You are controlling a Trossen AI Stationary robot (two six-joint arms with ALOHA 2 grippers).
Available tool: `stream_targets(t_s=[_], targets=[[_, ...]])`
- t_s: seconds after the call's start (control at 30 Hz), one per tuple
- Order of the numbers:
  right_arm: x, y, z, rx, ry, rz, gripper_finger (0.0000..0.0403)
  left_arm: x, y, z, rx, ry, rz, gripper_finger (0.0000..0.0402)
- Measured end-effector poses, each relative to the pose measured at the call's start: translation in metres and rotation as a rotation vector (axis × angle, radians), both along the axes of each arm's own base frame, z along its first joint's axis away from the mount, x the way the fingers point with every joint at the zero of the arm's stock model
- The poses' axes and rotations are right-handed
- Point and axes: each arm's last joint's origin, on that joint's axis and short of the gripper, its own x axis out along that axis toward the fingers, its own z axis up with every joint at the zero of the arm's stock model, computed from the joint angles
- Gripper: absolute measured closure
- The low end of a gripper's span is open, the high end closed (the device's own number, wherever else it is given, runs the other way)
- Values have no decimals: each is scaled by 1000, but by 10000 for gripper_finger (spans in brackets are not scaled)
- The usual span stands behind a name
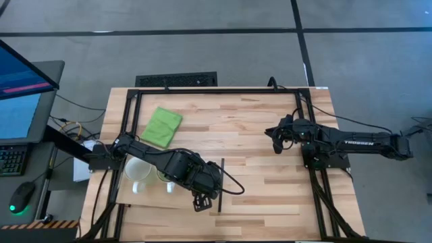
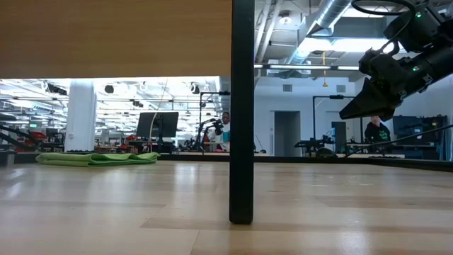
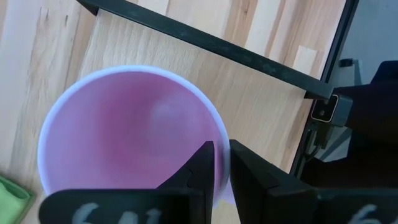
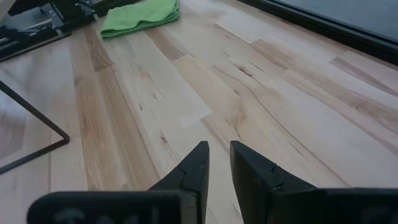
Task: Stack small to large cups/mugs on shelf
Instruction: Put the purple mug on the shelf, then return to Home Position
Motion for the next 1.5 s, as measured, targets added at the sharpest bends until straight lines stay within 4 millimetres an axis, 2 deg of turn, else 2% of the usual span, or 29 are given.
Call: stream_targets(t_s=[0.47, 0.9, 1.07, 1.33, 1.5], targets=[[0, 0, 0, 0, 0, 0, 316, 0, 0, 0, 6, -3, 3, 355], [0, 0, 0, 0, 0, 0, 316, -1, 0, 3, -12, -2, -25, 260], [0, 0, 0, 0, 1, 1, 316, -3, 0, 8, -26, -13, -34, 244], [0, 0, -1, 2, 7, 0, 316, -13, 5, 23, -35, -60, -56, 243], [0, 0, -1, 2, 7, 0, 316, -25, 11, 50, 15, -229, -125, 243]])
